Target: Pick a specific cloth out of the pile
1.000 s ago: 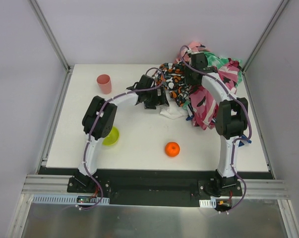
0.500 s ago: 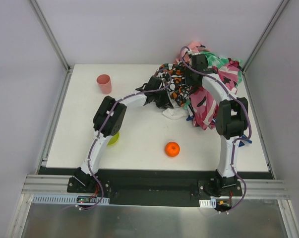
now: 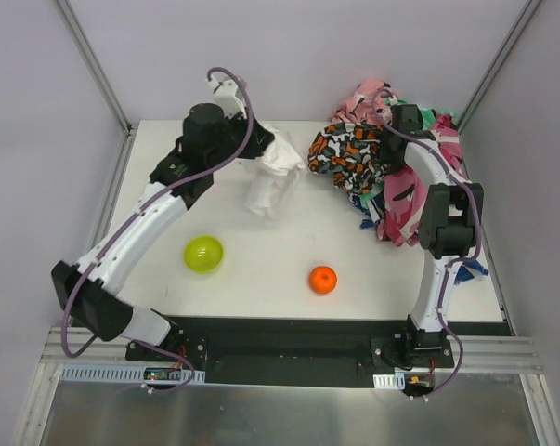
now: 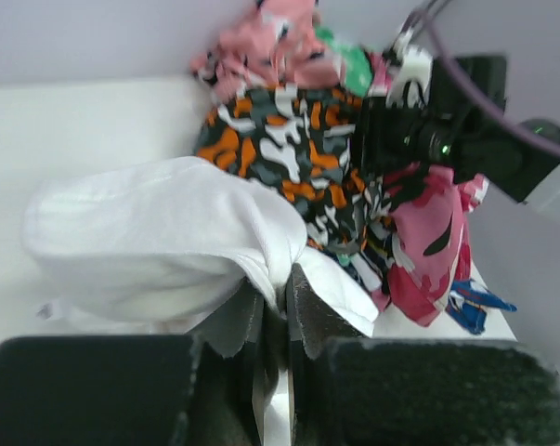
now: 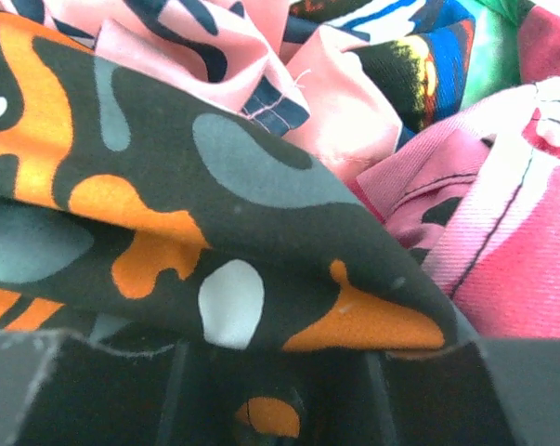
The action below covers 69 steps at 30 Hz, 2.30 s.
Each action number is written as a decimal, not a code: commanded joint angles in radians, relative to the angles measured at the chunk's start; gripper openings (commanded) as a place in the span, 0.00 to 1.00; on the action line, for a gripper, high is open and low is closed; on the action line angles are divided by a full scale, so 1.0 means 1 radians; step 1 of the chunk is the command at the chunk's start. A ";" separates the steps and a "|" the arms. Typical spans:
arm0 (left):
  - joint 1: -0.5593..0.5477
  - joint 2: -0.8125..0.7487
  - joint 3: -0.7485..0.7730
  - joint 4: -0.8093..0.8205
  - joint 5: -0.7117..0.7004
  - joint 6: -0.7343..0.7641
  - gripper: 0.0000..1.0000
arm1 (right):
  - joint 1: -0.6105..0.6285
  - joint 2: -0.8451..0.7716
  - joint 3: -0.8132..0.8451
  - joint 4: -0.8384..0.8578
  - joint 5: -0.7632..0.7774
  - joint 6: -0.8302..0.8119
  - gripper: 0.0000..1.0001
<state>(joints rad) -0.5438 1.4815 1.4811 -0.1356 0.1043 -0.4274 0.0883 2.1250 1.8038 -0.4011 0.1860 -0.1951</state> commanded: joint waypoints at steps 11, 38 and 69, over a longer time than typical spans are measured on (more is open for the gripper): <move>-0.002 -0.282 0.107 -0.094 -0.110 0.179 0.00 | -0.047 -0.195 -0.089 -0.071 -0.126 -0.030 0.64; 0.097 -0.015 -0.215 -0.099 -0.278 -0.026 0.00 | 0.054 -1.371 -0.952 0.099 -0.243 0.321 0.96; 0.100 -0.639 -0.537 -0.242 -0.316 -0.131 0.99 | 0.054 -1.646 -1.130 -0.090 0.066 0.306 0.96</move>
<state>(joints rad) -0.4438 0.9958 0.9981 -0.2867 -0.1219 -0.5823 0.1436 0.5121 0.6769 -0.4923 0.1837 0.1261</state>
